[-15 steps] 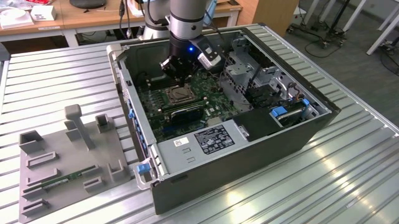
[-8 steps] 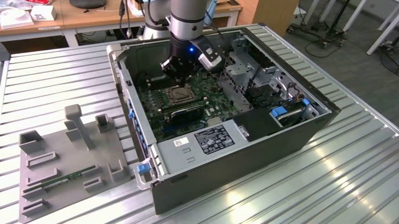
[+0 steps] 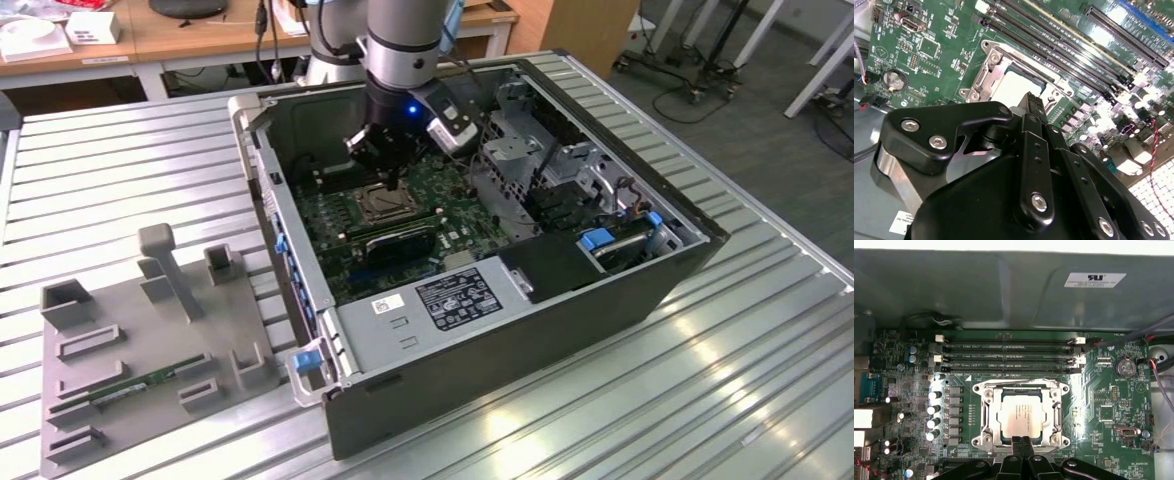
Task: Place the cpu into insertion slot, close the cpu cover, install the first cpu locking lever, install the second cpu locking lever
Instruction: 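Install the second cpu locking lever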
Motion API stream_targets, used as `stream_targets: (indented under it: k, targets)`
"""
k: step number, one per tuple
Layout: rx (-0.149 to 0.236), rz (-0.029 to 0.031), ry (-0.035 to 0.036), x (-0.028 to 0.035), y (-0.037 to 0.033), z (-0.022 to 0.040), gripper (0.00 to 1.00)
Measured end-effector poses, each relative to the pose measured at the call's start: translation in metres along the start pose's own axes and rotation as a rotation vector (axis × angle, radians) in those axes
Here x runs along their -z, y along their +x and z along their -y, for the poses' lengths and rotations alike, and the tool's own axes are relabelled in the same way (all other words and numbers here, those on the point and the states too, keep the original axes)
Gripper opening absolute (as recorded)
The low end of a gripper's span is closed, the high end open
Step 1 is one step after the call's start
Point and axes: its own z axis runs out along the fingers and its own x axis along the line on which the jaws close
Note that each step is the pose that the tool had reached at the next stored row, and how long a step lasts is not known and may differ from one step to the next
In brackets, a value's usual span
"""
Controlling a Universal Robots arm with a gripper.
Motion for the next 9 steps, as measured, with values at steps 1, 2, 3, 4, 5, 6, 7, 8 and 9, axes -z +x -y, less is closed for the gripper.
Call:
stream_targets:
  k: [1,2,3,4,5,6,7,8,9]
  targets:
    - [0.000,0.0000,0.0000,0.0001,0.0000,0.0008,0.11]
    - [0.000,0.0000,-0.0001,0.0001,0.0000,0.0017,0.11]
    - [0.000,0.0000,-0.0001,0.0002,0.0000,0.0024,0.11]
    - [0.000,0.0000,0.0000,0.0003,0.0000,0.0032,0.11]
    - [0.000,0.0000,0.0000,0.0003,0.0000,0.0039,0.11]
    - [0.000,0.0000,0.0000,0.0004,0.0000,0.0045,0.11]
    - [0.000,0.0000,0.0000,0.0005,0.0000,0.0051,0.11]
    - [0.000,0.0000,0.0000,0.0005,0.0000,0.0057,0.11]
    - [0.000,0.0001,-0.0001,0.0005,-0.0001,0.0062,0.11]
